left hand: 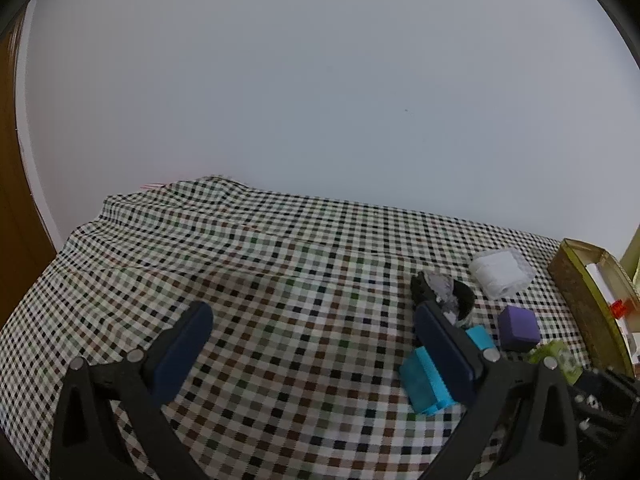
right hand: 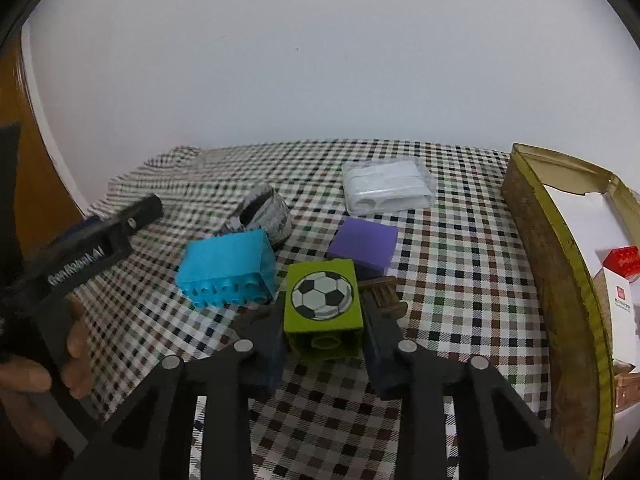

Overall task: Organize rigid objects
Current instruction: 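Grasp the green soccer-ball cube with the right tool while the left tool grasps the blue brick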

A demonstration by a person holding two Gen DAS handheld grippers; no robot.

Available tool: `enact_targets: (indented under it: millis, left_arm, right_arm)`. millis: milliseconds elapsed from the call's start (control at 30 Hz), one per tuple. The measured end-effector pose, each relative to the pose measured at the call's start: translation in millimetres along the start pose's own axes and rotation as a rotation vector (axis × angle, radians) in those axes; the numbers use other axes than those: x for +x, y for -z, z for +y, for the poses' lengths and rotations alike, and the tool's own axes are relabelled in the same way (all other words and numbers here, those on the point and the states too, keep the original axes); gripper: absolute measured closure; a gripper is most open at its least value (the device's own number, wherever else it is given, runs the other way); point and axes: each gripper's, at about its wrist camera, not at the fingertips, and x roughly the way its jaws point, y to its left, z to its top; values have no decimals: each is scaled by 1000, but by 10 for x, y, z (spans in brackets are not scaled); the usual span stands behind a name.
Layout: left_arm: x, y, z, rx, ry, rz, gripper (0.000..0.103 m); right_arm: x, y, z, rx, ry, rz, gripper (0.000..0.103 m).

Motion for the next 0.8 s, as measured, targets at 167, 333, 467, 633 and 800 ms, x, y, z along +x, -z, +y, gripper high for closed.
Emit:
enact_targets:
  millis: [167,333,467,633,800]
  left_arm:
    - [-3,41,-151,5,40,26,1]
    - [25,75,-458,49,47,62,1]
    - [124,86,-731,103,20,101,1]
    - [338,88,-884,72,-26,191,1]
    - [489,149,-802,19,-17,290,22]
  right_arm:
    - [-350,-70,-96,7,35,-173,69]
    - [-525,-74,-100,-41,145,-285,69]
    - [-581,-73,-121,-23,154,-303,69]
    - [-557,-76,-174,-3,156,-291,69]
    - [-577,-51,-183,10,157,-271,69]
